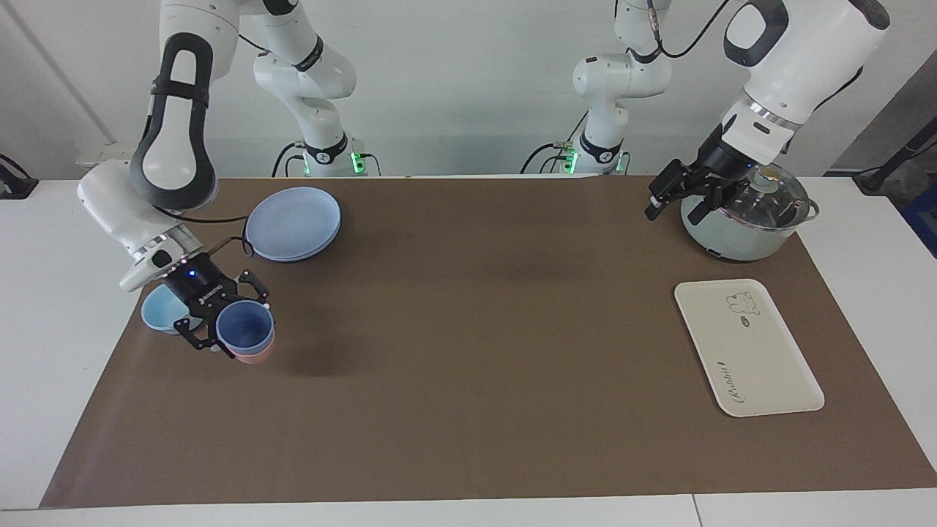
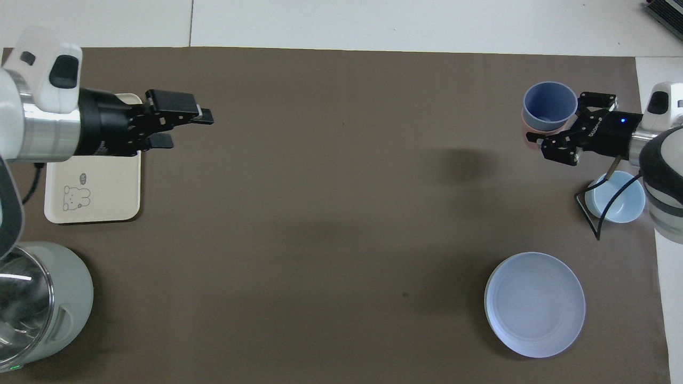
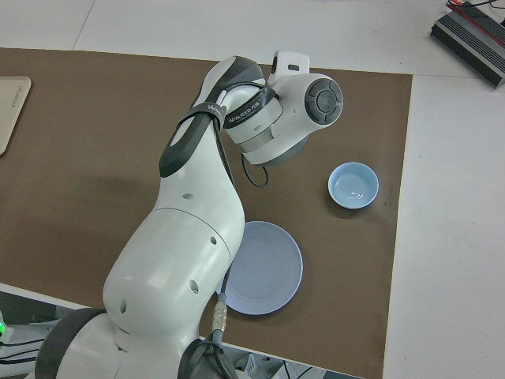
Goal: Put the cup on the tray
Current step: 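Grasp the blue cup with the left gripper from the right gripper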
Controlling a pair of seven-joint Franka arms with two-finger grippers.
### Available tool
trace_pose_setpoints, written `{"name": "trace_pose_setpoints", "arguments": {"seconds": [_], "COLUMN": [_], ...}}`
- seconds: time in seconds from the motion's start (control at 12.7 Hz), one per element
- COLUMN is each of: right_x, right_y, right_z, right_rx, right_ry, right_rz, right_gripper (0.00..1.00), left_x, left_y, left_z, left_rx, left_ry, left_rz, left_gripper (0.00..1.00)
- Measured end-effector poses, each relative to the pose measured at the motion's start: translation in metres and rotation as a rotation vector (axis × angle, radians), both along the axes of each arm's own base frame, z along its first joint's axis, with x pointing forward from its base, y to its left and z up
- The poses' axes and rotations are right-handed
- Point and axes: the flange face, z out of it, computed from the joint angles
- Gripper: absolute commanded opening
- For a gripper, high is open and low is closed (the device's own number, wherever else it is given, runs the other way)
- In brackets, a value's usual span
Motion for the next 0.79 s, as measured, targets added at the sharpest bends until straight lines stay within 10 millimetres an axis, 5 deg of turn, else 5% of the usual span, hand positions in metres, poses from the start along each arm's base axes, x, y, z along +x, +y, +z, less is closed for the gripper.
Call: {"name": "trace_pose_setpoints", "arguments": {"seconds": [0.24, 0.47, 0.79], "right_x": [-0.010, -0.022, -0.033], "right_y": [0.064, 0.120, 0.180], "right_z": [0.043, 0.062, 0.063], "right_rx": [-0.107, -0.132, -0.261], "right_ry": [0.073, 0.110, 0.132], "right_rz": [-0.001, 0.024, 0.072], "right_gripper": [0.00, 0.00, 0.00], "left_x": [-0.012, -0.020, -0.014], "left_y": [-0.104, -0.190, -0.240], "left_z": [-0.023, -0.056, -0.067], "left_rx": [-0.113, -0.193, -0.240], "left_ry": [-0.019, -0.047, -0.055], "left_rz": [0.051, 0.090, 0.092], "left_gripper": [0.83, 0.72, 0.57]}}
